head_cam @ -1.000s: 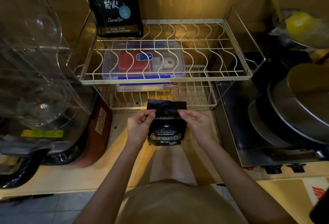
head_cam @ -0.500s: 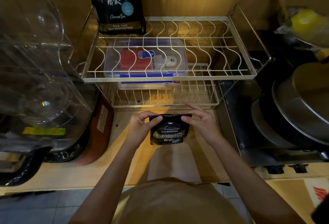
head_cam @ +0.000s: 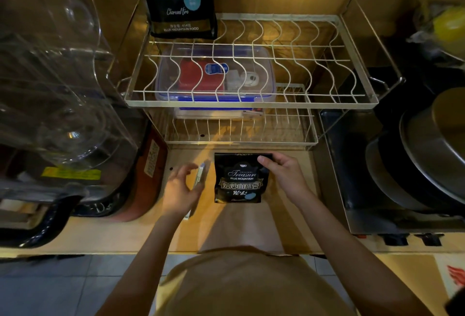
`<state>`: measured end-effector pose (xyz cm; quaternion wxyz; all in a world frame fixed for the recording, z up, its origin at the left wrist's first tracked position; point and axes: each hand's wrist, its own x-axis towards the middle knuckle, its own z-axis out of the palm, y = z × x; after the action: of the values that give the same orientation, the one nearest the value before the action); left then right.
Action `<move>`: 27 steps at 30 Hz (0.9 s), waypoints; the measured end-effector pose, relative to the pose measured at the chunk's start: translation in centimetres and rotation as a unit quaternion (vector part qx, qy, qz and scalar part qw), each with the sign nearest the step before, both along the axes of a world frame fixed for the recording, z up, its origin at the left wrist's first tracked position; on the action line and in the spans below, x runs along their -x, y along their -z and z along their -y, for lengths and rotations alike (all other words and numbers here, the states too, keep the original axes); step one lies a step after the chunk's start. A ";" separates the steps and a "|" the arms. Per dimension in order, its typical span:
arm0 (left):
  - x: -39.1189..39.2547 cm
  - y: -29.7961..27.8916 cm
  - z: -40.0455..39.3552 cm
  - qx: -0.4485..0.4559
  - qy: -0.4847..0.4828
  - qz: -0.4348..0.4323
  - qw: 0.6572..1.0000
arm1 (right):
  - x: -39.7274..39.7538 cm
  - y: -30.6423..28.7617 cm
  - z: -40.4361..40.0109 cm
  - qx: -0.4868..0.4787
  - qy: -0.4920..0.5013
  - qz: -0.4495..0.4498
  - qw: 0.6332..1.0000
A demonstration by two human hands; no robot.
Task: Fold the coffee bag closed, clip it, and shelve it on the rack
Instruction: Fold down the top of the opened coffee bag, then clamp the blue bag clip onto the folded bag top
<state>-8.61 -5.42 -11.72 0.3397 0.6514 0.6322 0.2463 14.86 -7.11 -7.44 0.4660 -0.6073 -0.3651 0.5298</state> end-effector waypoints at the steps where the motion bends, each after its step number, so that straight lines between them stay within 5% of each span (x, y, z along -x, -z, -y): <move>1: 0.5 0.7 0.7 -0.009 -0.018 -0.050 0.999 | 0.0 0.0 0.0 0.001 0.000 -0.003 1.000; 6: 1.6 3.5 2.7 0.082 -0.060 -0.130 0.986 | 0.0 0.1 0.1 0.006 0.002 0.001 1.000; 18: 2.3 4.3 3.7 0.069 -0.107 -0.041 0.991 | 0.0 0.1 0.2 -0.001 -0.003 0.003 1.000; 22: 2.9 2.8 3.1 0.139 -0.199 0.096 0.965 | 0.1 0.0 0.2 0.004 0.002 0.009 1.000; 27: 3.9 0.5 2.4 0.265 -0.283 0.352 0.852 | 0.1 0.0 0.2 0.007 0.006 0.010 1.000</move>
<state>-12.55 -7.82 -12.25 0.6148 0.1991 0.6690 0.3672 14.76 -7.31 -7.45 0.4611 -0.6186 -0.3622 0.5230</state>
